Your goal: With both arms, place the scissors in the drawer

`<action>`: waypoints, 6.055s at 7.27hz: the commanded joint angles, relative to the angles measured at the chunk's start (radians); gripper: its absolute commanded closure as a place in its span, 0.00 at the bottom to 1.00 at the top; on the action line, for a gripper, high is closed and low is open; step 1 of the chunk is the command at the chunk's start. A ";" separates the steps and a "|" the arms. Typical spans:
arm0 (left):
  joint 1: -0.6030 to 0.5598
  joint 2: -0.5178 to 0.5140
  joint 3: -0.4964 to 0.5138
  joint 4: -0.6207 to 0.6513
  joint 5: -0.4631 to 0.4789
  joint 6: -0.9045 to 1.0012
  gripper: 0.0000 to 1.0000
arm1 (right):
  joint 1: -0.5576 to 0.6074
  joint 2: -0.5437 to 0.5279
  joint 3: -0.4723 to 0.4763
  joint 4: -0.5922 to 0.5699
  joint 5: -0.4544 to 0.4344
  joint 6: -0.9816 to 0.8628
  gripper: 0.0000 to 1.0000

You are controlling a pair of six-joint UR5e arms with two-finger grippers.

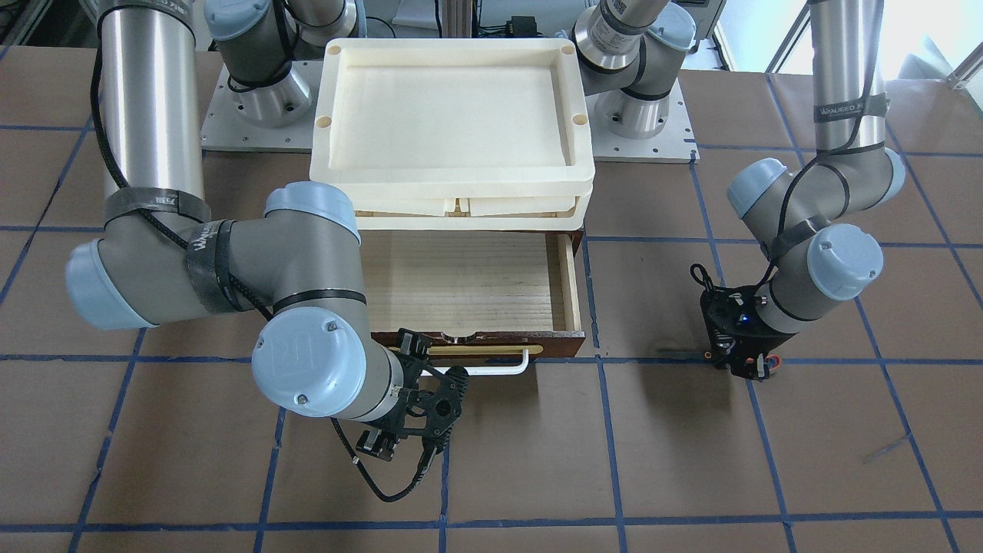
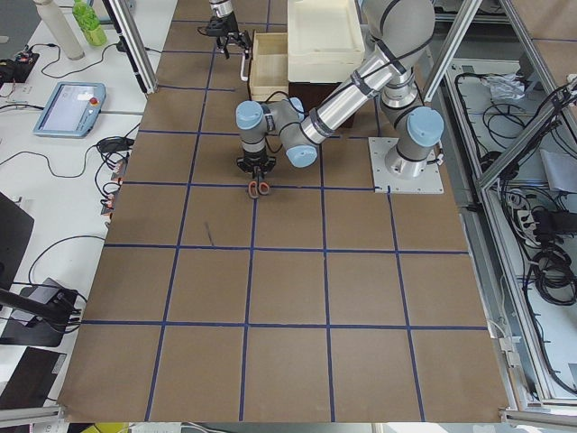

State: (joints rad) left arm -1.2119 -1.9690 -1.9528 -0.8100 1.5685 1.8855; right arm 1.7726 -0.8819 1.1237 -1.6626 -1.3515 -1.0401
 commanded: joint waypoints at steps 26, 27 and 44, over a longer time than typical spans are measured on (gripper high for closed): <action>-0.559 0.159 0.370 -0.360 -0.077 -0.973 0.81 | -0.246 -0.485 0.252 0.024 -0.157 0.611 0.00; -0.577 0.151 0.368 -0.362 -0.082 -0.951 0.81 | -0.246 -0.499 0.257 0.064 -0.178 0.703 0.00; -0.559 0.157 0.422 -0.492 -0.156 -0.948 0.05 | -0.242 -0.554 0.326 0.086 -0.206 0.993 0.00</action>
State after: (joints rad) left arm -1.8143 -1.8364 -1.5513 -1.2455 1.4124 0.9570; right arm 1.5309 -1.4370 1.4489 -1.5766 -1.5565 -0.0463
